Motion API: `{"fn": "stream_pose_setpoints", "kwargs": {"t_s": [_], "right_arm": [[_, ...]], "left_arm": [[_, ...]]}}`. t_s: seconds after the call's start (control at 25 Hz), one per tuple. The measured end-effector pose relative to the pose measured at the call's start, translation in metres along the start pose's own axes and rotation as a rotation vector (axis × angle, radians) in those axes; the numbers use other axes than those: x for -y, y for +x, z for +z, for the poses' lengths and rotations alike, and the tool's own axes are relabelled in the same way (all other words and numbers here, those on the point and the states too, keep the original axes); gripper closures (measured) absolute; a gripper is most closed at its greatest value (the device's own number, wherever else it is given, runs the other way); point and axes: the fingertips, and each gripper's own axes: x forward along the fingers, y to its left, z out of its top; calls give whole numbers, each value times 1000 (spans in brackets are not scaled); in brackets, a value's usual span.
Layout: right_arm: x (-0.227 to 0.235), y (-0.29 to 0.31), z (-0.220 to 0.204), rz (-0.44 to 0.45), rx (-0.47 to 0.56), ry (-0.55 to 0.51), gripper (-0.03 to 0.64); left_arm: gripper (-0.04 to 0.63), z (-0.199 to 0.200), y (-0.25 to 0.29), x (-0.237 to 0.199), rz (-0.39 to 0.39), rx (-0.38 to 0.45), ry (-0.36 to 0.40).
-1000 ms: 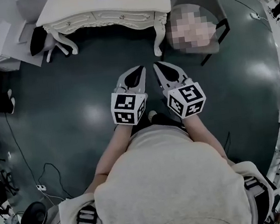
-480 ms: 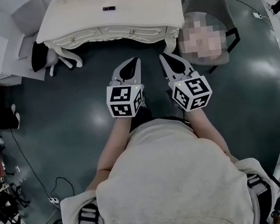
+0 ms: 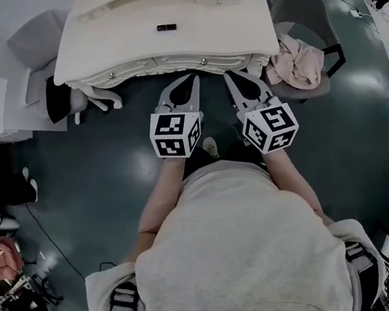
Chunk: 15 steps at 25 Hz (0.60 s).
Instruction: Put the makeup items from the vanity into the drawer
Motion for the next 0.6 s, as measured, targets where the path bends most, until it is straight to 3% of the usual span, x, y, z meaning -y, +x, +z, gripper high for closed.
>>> {"fn": "stream_pose_setpoints", "kwargs": {"t_s": [0.32, 0.6], "right_arm": [[20, 37, 3, -42, -43, -17, 609], [54, 72, 7, -36, -51, -16, 609]], "left_arm": [[586, -10, 28, -30, -43, -46, -75], [586, 5, 66, -60, -18, -40, -45]]}}
